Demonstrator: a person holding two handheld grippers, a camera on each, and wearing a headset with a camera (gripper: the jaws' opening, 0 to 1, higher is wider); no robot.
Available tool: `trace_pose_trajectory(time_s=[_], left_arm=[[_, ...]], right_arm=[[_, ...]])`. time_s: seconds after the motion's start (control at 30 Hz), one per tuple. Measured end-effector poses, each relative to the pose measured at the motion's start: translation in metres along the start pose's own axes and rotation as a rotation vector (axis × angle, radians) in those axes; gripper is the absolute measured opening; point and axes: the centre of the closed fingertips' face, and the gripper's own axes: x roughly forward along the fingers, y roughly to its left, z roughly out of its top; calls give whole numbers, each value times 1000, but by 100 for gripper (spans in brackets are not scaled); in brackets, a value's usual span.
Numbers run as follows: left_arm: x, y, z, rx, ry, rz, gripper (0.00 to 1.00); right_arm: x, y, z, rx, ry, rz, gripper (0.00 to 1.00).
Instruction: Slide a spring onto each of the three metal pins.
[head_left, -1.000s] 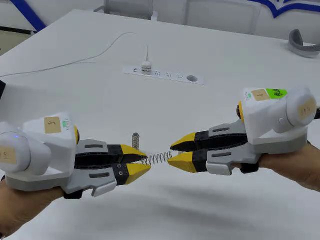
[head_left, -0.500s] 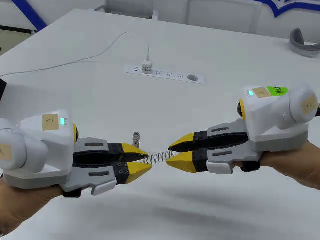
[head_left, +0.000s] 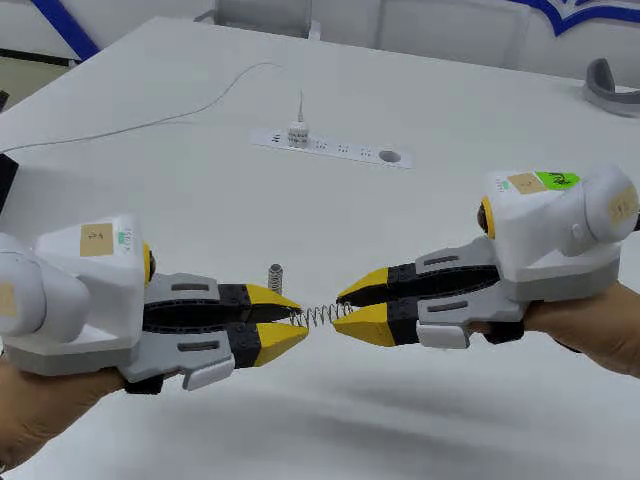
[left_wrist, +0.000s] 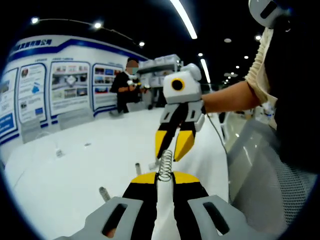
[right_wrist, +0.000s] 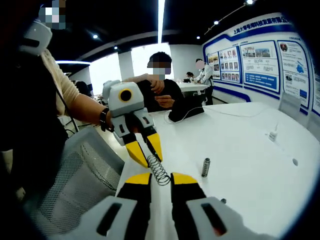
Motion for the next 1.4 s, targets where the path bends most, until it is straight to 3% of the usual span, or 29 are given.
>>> trace_pose_trajectory(time_s=[0.57, 0.73, 0.83, 1.1, 1.4], left_arm=[[1, -4, 3, -4, -15, -12, 10], [2, -6, 5, 5, -14, -19, 10], [5, -6, 2, 36, 8, -13, 10], [13, -6, 7, 63, 12, -10, 10], [21, -8, 3, 87, 33, -13, 9]], right_arm=[[-2, 5, 1, 25, 1, 31, 14], [-4, 7, 5, -2, 56, 33, 14], [-7, 9, 12, -12, 77, 46, 12], [-10, 10, 22, -96, 180, 49, 12], [-6, 13, 26, -190, 304, 61, 12]])
